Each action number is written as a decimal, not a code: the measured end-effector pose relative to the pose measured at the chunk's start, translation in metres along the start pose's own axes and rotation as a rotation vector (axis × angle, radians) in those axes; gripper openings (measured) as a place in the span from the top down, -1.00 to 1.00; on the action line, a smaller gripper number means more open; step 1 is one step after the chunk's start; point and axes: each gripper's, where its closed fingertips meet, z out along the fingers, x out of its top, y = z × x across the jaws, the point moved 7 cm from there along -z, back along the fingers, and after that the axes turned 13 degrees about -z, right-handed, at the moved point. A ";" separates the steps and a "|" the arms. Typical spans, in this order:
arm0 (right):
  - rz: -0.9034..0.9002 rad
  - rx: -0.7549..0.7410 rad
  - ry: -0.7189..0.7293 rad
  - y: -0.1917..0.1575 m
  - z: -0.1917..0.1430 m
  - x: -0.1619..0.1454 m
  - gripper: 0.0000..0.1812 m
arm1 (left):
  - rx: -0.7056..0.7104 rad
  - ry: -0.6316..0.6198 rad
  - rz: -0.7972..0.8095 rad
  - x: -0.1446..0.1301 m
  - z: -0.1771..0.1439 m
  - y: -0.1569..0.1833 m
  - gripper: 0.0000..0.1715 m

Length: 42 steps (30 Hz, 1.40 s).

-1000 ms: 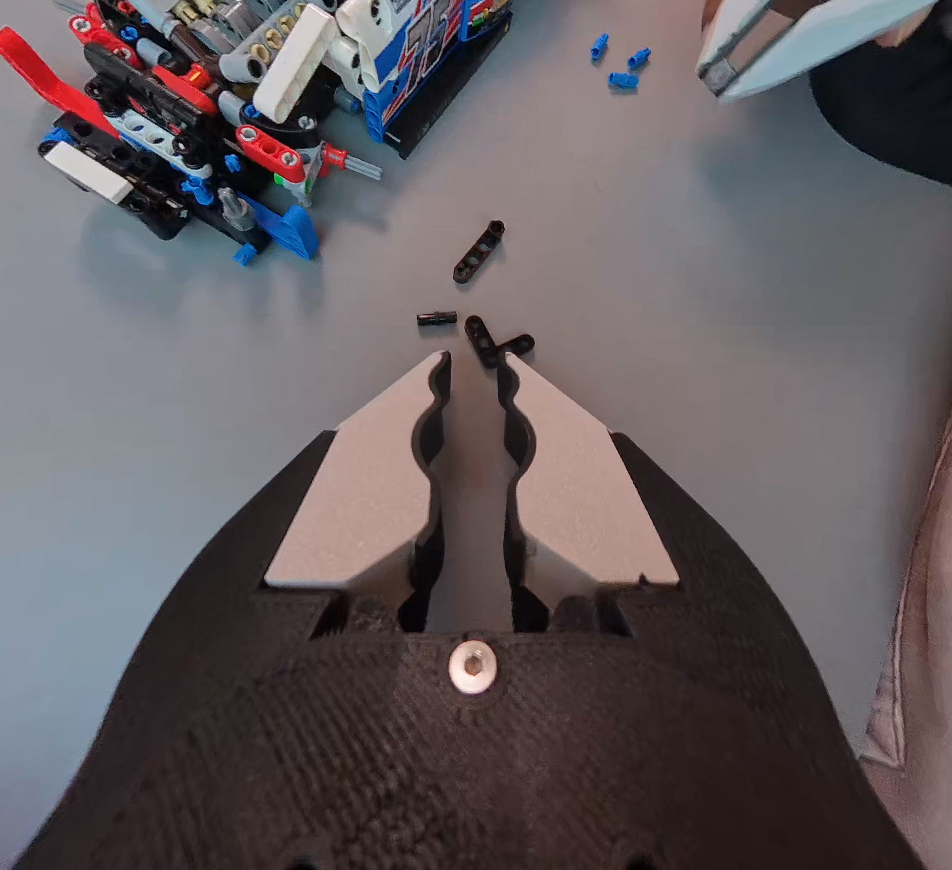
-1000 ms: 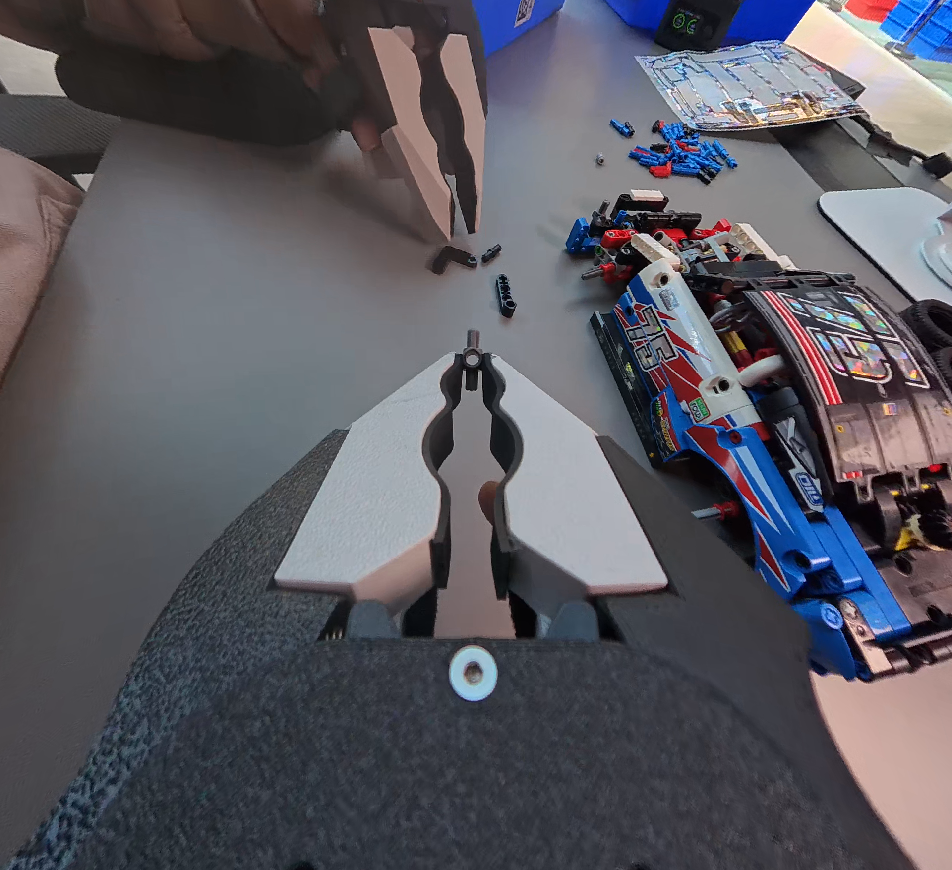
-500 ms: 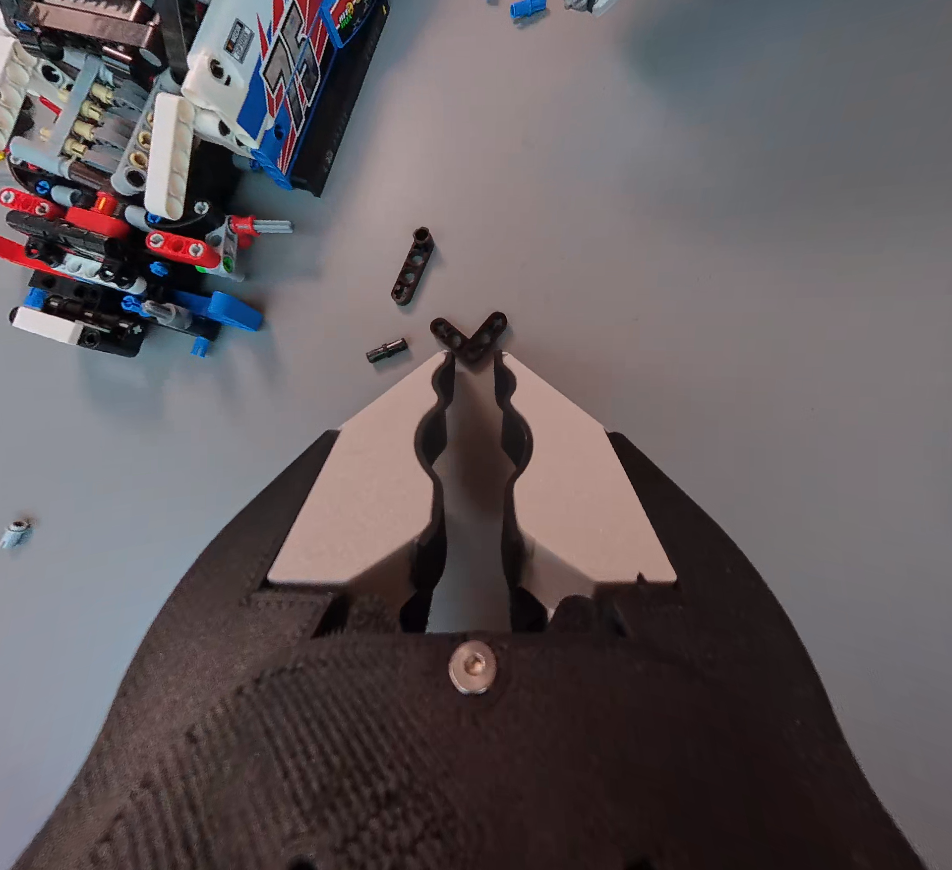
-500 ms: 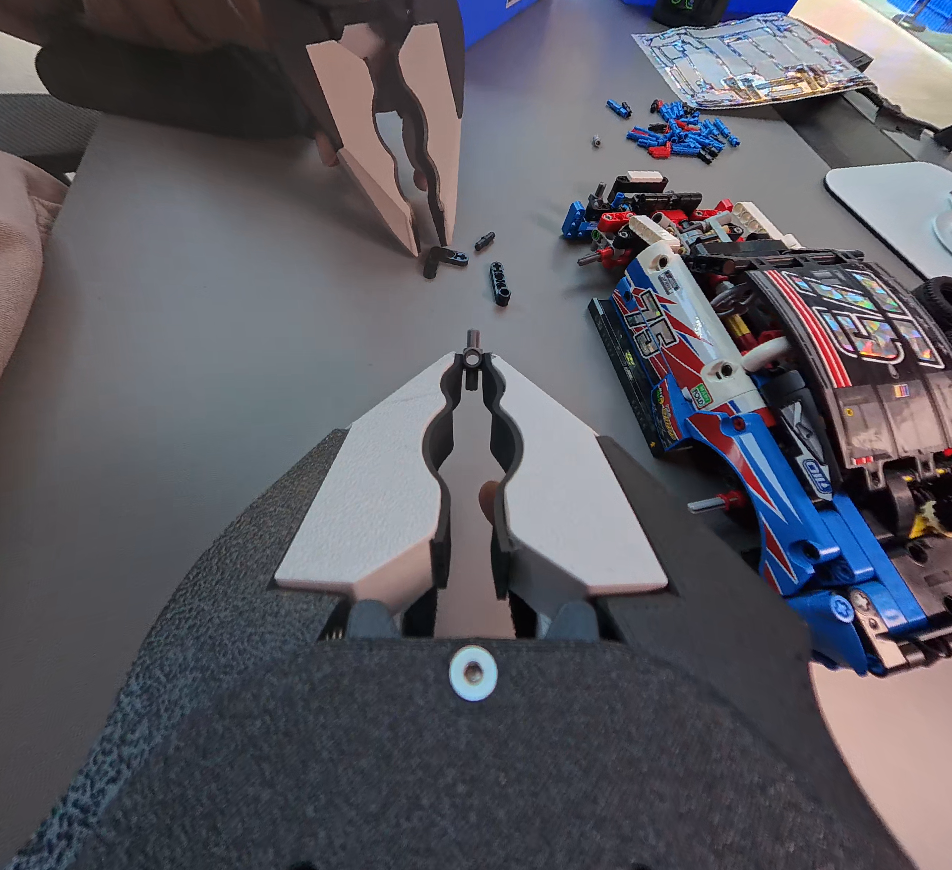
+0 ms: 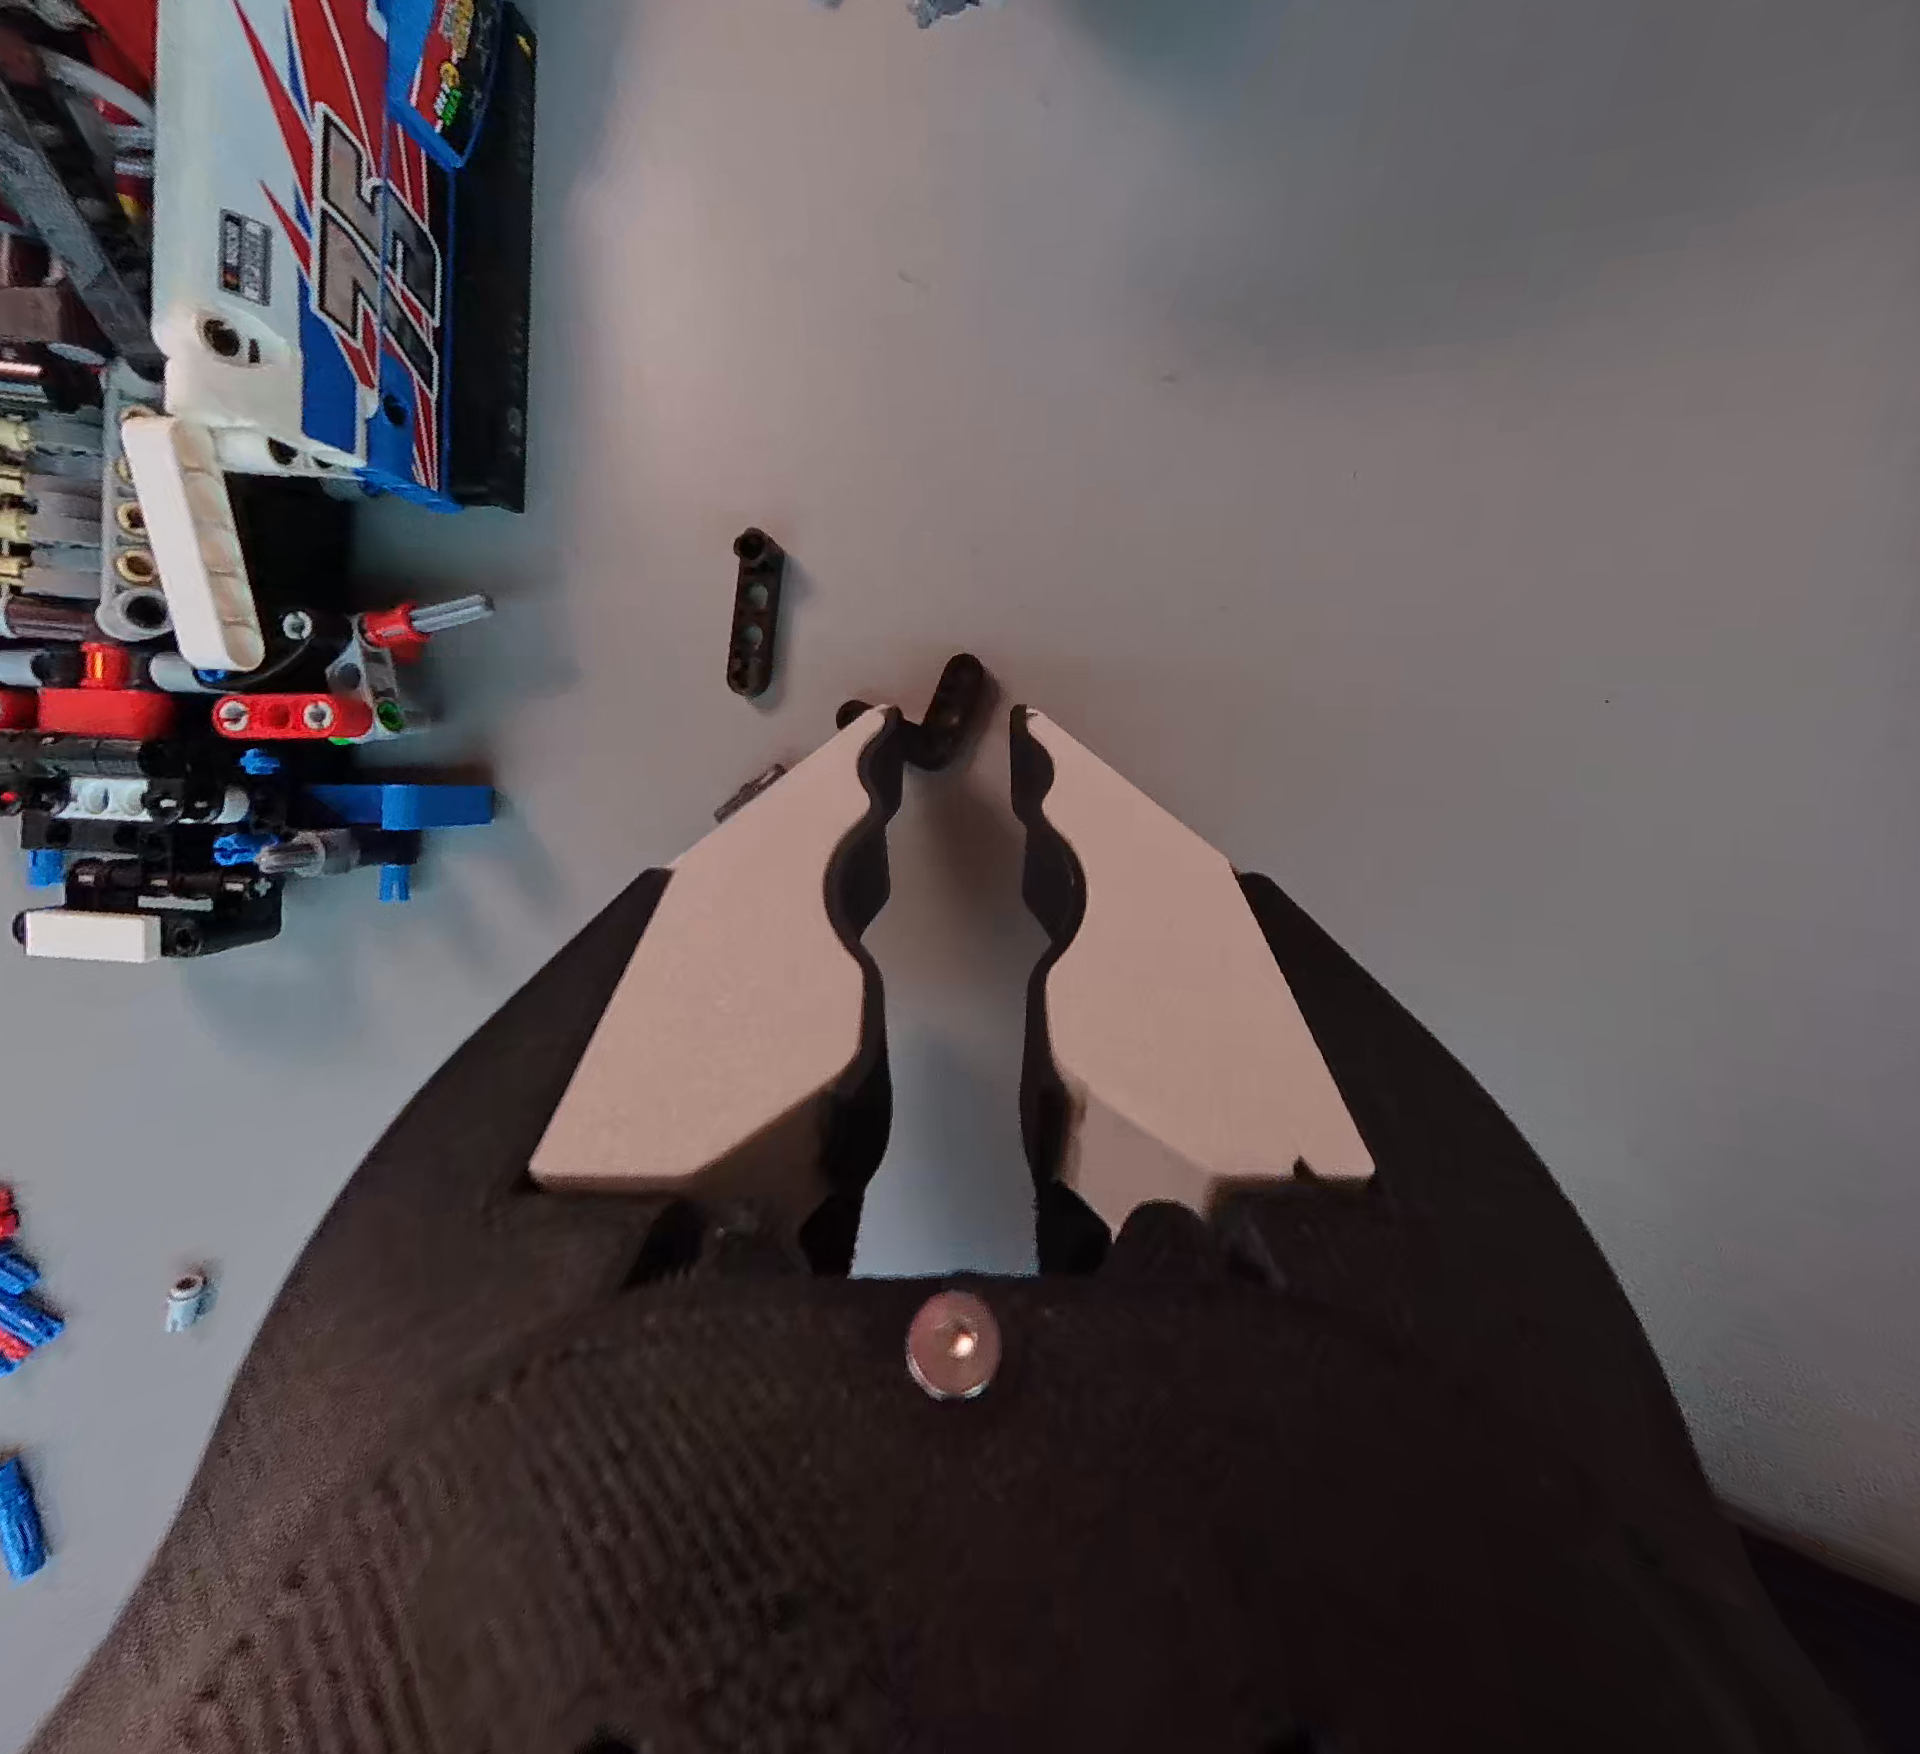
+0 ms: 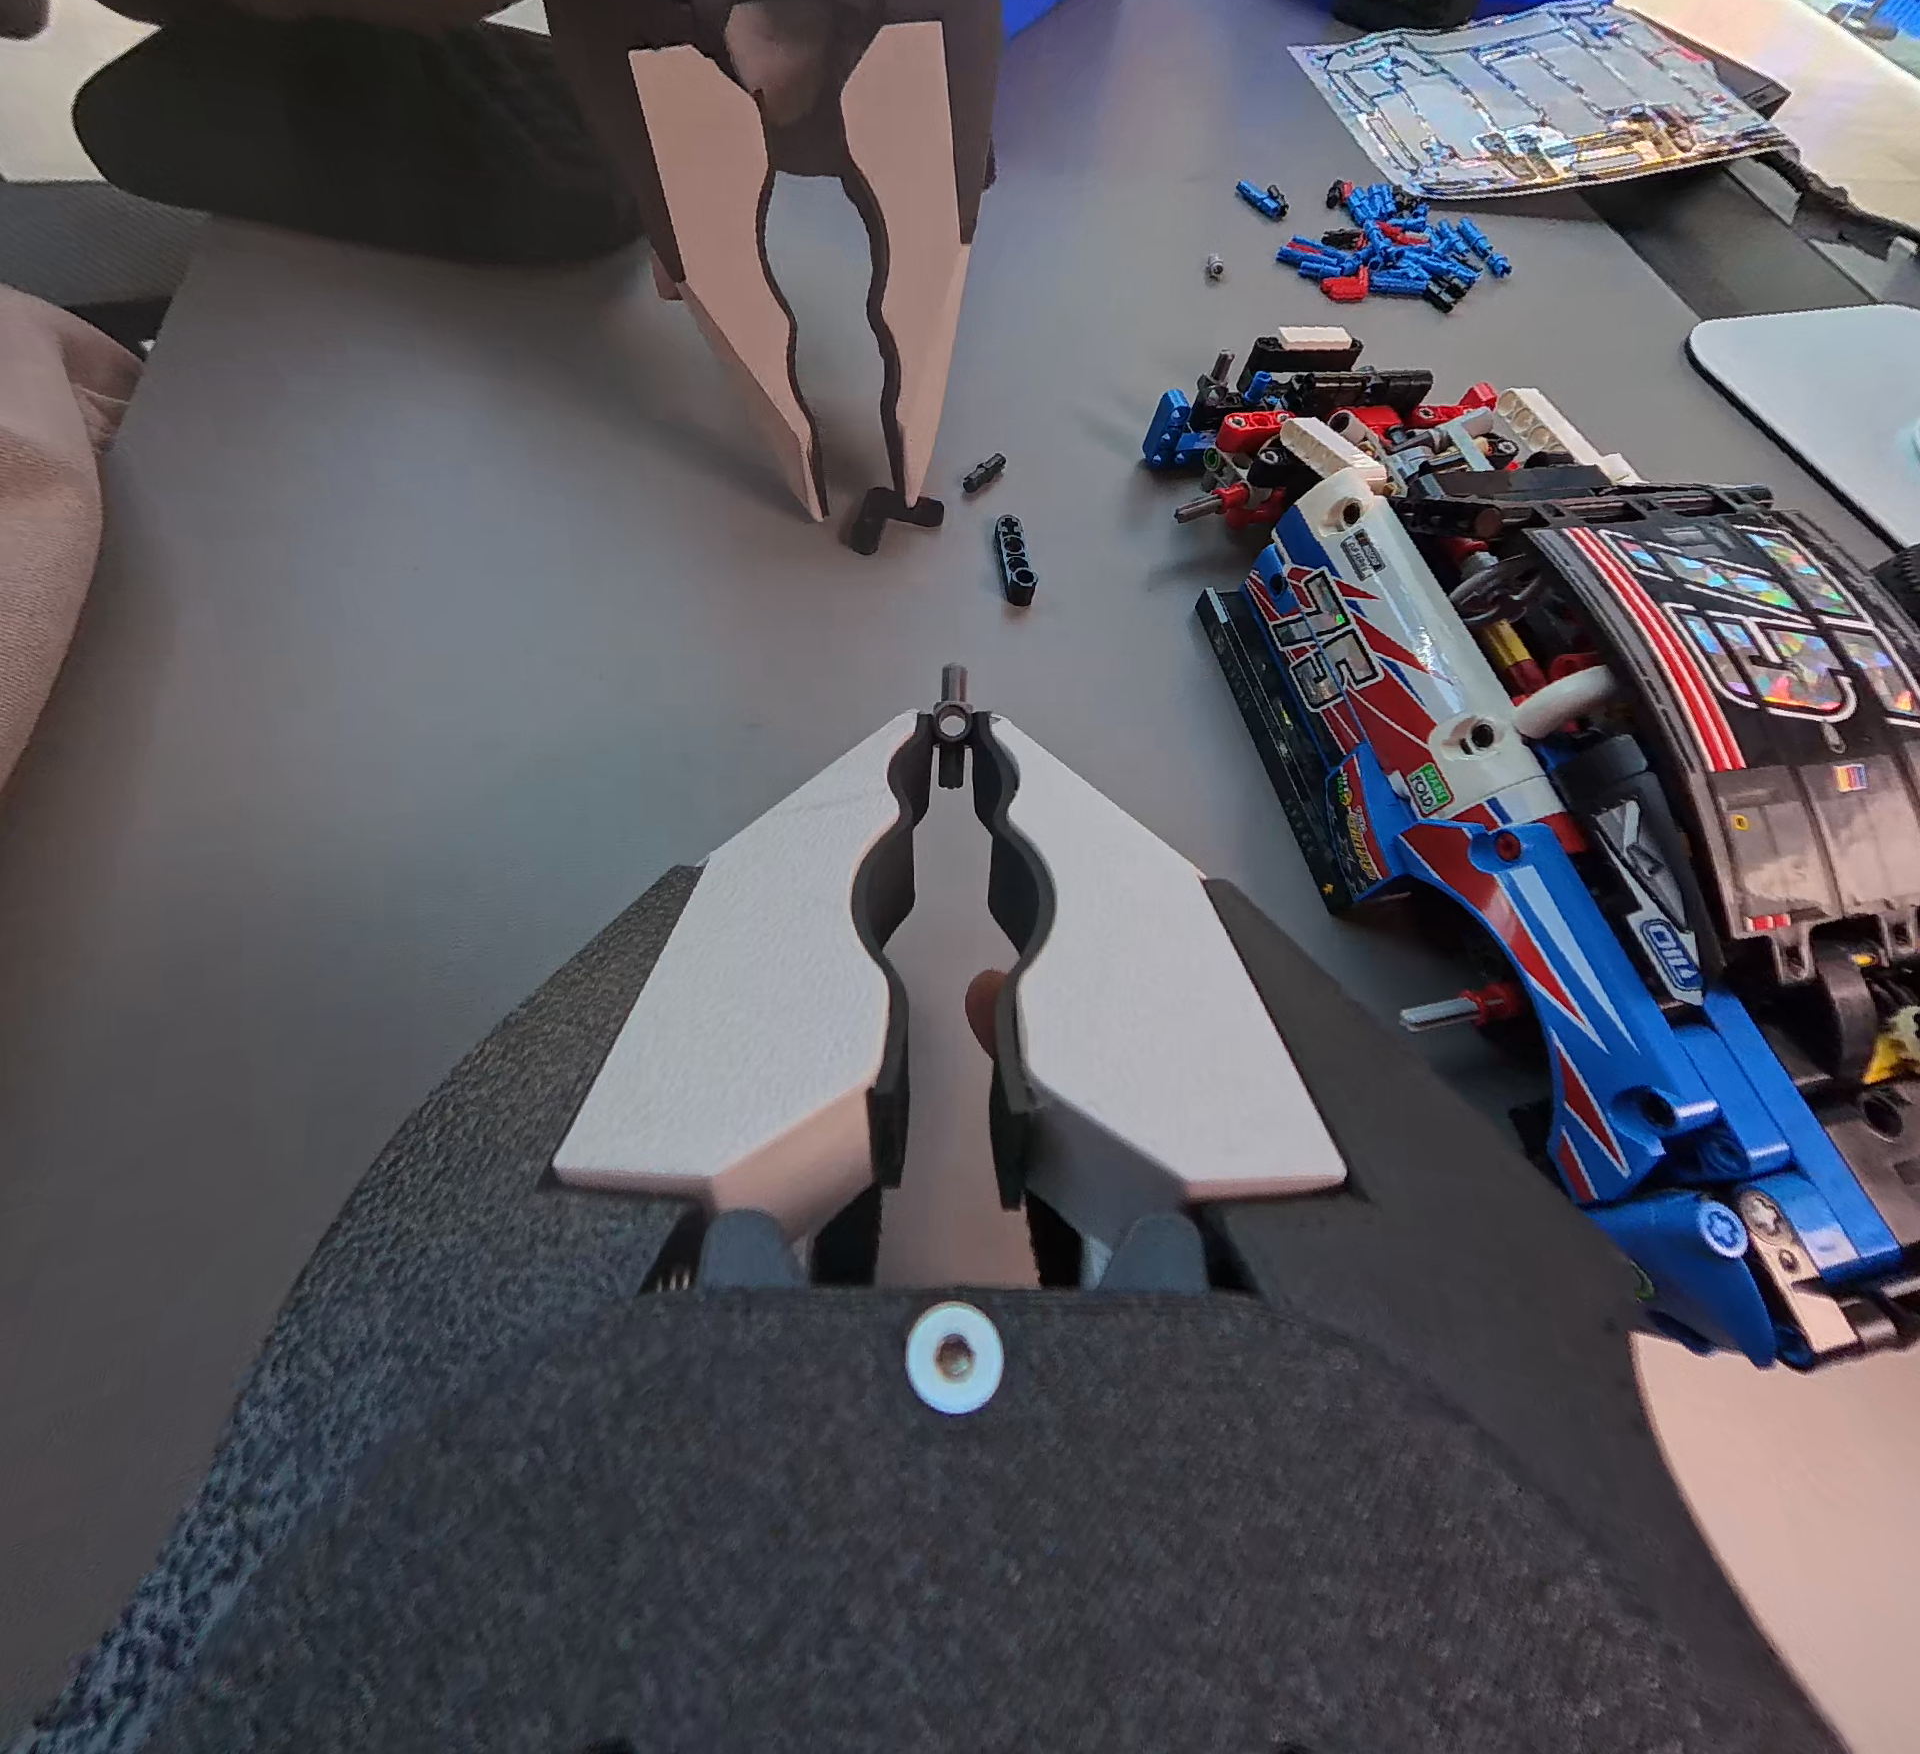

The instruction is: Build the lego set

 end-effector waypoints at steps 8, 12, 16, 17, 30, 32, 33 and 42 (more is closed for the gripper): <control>-0.007 0.005 -0.005 -0.001 -0.001 0.000 0.95 | -0.049 -0.087 0.042 0.007 0.002 -0.004 0.80; -0.015 0.008 -0.006 -0.002 -0.001 0.001 0.95 | -0.042 -0.111 0.067 0.009 0.002 -0.006 0.82; -0.017 0.015 -0.008 -0.003 0.000 0.001 0.95 | -0.002 -0.140 0.140 0.012 0.002 -0.008 0.81; -0.017 0.016 -0.009 -0.003 0.000 0.000 0.95 | 0.001 -0.145 0.166 0.013 0.002 -0.007 0.81; -0.023 0.025 -0.014 -0.005 0.000 0.000 0.95 | -0.140 -0.284 0.351 0.024 0.008 -0.009 0.85; -0.024 0.027 -0.015 -0.005 0.000 0.000 0.95 | -0.163 -0.310 0.331 0.025 0.008 -0.010 0.88; -0.024 0.029 -0.016 -0.005 0.000 0.000 0.95 | -0.179 -0.319 0.317 0.024 0.008 -0.009 0.91; -0.052 0.012 0.007 -0.008 0.001 0.008 0.95 | -0.240 0.149 0.102 0.024 0.007 -0.003 0.93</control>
